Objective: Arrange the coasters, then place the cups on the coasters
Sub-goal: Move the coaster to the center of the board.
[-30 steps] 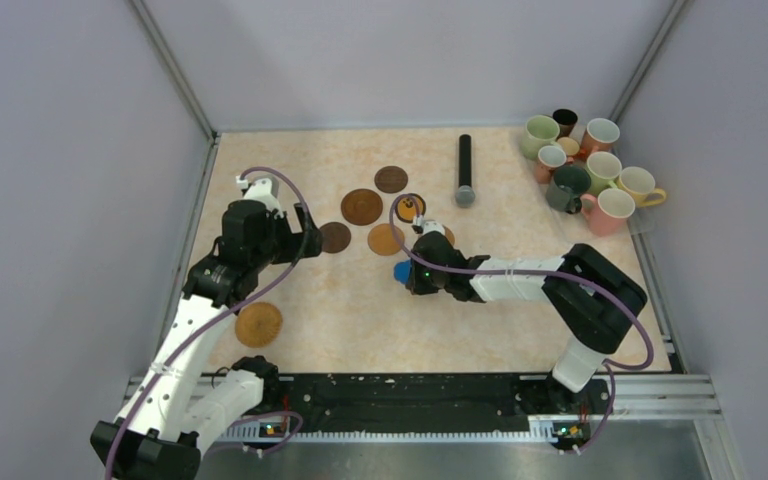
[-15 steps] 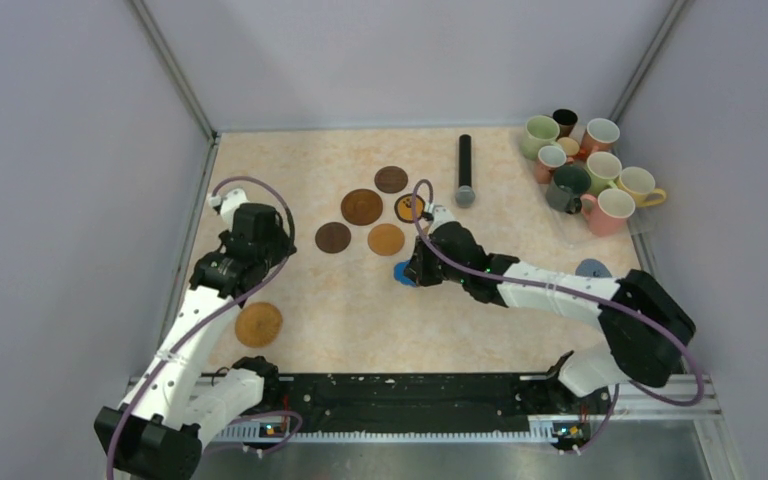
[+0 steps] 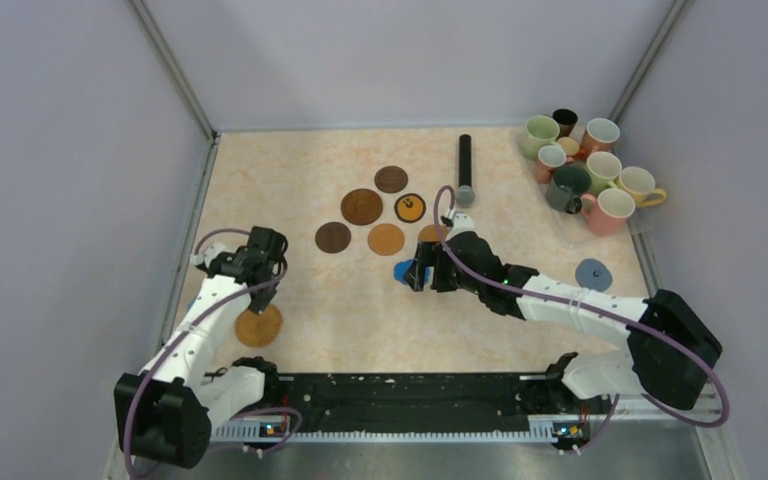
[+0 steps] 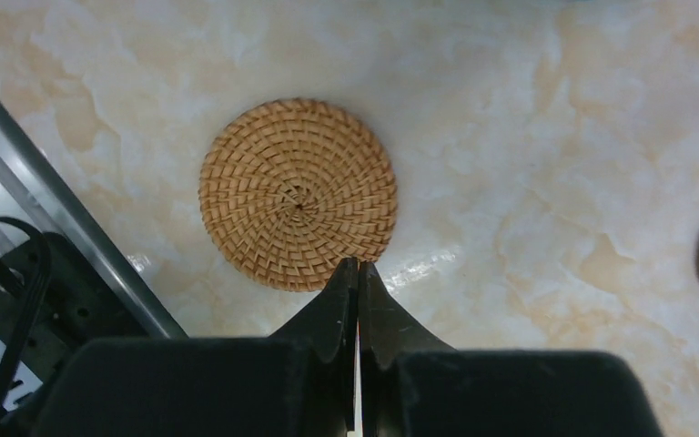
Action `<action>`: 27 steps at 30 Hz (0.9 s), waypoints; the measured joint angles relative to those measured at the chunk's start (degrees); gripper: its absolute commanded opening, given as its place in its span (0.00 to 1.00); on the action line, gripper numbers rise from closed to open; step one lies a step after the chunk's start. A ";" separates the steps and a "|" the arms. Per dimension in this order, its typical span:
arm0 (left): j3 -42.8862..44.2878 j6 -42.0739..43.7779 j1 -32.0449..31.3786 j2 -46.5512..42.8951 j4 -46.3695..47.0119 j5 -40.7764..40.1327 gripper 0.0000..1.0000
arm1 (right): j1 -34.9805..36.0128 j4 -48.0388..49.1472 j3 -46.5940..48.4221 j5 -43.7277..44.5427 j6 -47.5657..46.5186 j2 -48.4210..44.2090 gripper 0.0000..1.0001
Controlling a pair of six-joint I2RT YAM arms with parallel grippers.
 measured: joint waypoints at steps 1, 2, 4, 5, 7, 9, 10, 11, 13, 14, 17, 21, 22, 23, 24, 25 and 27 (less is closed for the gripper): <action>-0.66 -1.64 0.52 1.07 -0.61 0.57 0.00 | 0.00 -0.24 -0.66 0.20 0.02 -0.96 0.86; -1.60 -3.13 0.98 1.86 -0.66 1.42 0.00 | 0.00 -0.52 -1.16 0.42 0.09 -2.08 0.86; -3.74 -5.01 1.97 2.43 0.02 3.43 0.00 | 0.00 -0.87 -1.75 0.92 0.11 -4.26 0.87; -4.96 -5.70 2.51 2.62 0.57 4.76 0.00 | 0.00 -0.96 -1.75 1.22 0.13 -5.31 0.87; -7.28 -6.93 3.93 3.43 1.84 7.32 0.00 | 0.00 -0.90 -1.75 1.66 0.15 -6.86 0.86; -8.57 -7.82 4.79 4.83 2.56 8.76 0.00 | 0.00 -0.94 -1.75 1.86 0.13 -7.91 0.87; -8.83 -8.35 5.03 5.66 2.67 9.22 0.00 | 0.00 -0.98 -1.75 1.88 0.15 -8.28 0.87; -8.92 -8.79 5.18 6.51 2.97 9.40 0.00 | 0.00 -1.01 -1.75 1.88 0.15 -8.50 0.87; -8.94 -9.11 5.31 7.37 3.69 9.44 0.00 | 0.00 -1.14 -1.75 1.92 0.15 -8.70 0.87; -8.98 -9.22 5.38 7.80 4.22 9.46 0.00 | 0.00 -1.27 -1.75 1.92 0.15 -8.79 0.87; -9.25 -9.22 5.55 9.29 5.53 10.14 0.00 | 0.00 -1.46 -2.12 2.10 0.15 -8.96 0.86; -9.25 -8.72 5.60 10.88 6.71 11.13 0.00 | 0.00 -2.25 -2.49 2.21 0.11 -8.94 0.86; -9.25 -8.48 5.60 10.91 7.04 11.32 0.00 | 0.00 -2.25 -2.49 2.32 0.09 -8.94 0.86; -9.25 -8.17 5.62 10.88 7.23 11.54 0.00 | 0.00 -2.25 -2.49 2.36 0.07 -8.94 0.86; -9.25 -7.80 5.62 10.88 7.41 11.72 0.00 | 0.00 -2.36 -2.49 2.43 0.07 -8.94 0.86; -9.25 -7.26 5.64 10.84 7.67 12.04 0.00 | 0.00 -2.62 -2.49 2.51 0.07 -8.94 0.86; -9.27 -6.43 5.66 10.64 8.57 12.79 0.00 | 0.00 -3.17 -2.49 2.56 0.07 -8.94 0.86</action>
